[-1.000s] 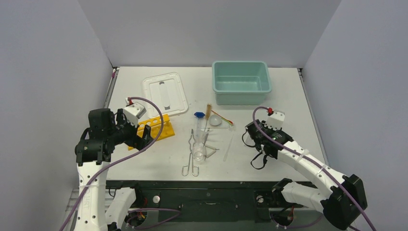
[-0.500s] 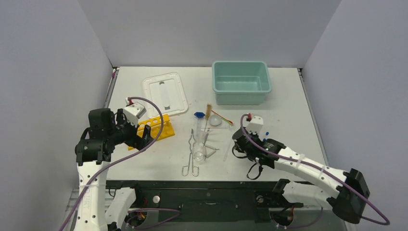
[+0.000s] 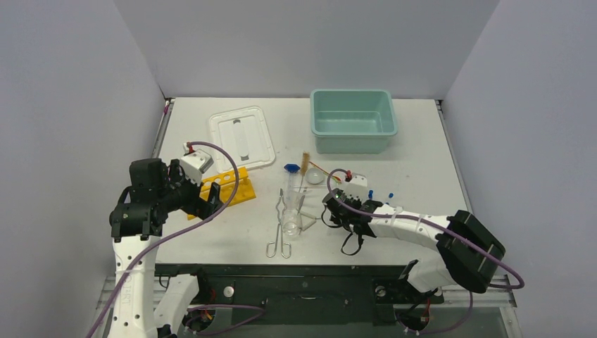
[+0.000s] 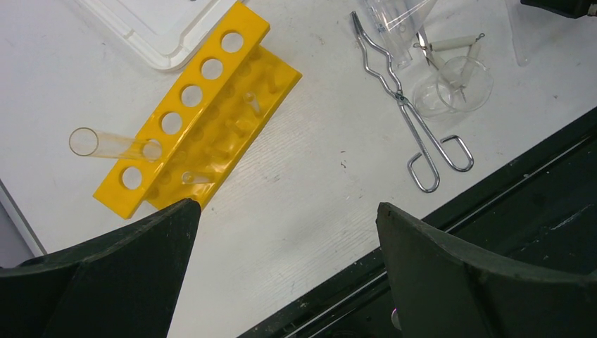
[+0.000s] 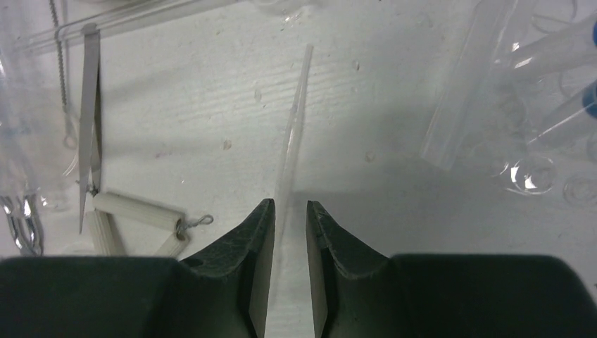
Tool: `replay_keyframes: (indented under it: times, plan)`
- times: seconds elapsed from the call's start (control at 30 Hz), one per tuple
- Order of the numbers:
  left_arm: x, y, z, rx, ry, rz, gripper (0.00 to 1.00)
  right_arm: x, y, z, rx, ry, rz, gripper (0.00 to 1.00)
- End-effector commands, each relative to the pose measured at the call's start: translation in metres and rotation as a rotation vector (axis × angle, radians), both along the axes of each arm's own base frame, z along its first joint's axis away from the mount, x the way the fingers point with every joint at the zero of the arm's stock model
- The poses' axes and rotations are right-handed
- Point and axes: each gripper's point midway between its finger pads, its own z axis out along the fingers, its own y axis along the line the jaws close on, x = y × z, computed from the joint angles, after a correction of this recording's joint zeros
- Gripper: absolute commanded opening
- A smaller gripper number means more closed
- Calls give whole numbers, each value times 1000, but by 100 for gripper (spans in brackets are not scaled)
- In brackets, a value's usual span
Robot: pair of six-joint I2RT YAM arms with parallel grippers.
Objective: Organize the chemistry lab equipment
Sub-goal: Pick up the chemistry item at the center of the board.
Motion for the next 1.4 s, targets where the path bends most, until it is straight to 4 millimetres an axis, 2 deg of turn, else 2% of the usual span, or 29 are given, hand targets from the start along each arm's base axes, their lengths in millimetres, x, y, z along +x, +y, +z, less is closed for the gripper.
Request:
replay_keyframes:
  times: [0.0,0.17,0.63,0.87,1.0,1.1,1.17,1.2,1.23,1.27,1.3,1.33,1.37]
  plan:
    - [2,2,22,20,-70,-3,97,31,-14,-1,-5,-77,-113,19]
    - [2,4,22,30,-73,-4,97,39,-53,-16,-52,-59,-228,15]
    - [0,6,20,48,-73,-4,97,44,-130,-22,-78,-30,-459,13]
    - [-1,6,17,48,-53,-10,97,47,-156,-14,-75,-38,-532,12]
    - [-2,7,12,62,-32,-13,97,45,-162,-10,-53,-44,-561,14]
    - [-3,8,9,69,-18,-16,97,53,-148,9,-25,-88,-503,21]
    - [-2,8,9,68,-10,-18,97,66,-128,36,-12,-137,-432,26]
    - [-2,8,9,65,-2,-20,97,78,-113,62,4,-185,-384,28]
    - [-1,7,9,61,2,-19,97,81,-106,71,-1,-188,-360,31]
    - [-1,7,11,57,8,-19,96,96,-91,101,21,-237,-313,33]
    - [0,6,11,53,11,-19,97,101,-86,107,4,-229,-286,35]
    - [0,6,12,52,15,-19,97,117,-75,139,13,-278,-237,36]
    - [0,6,12,49,21,-21,97,123,-71,141,-16,-263,-211,37]
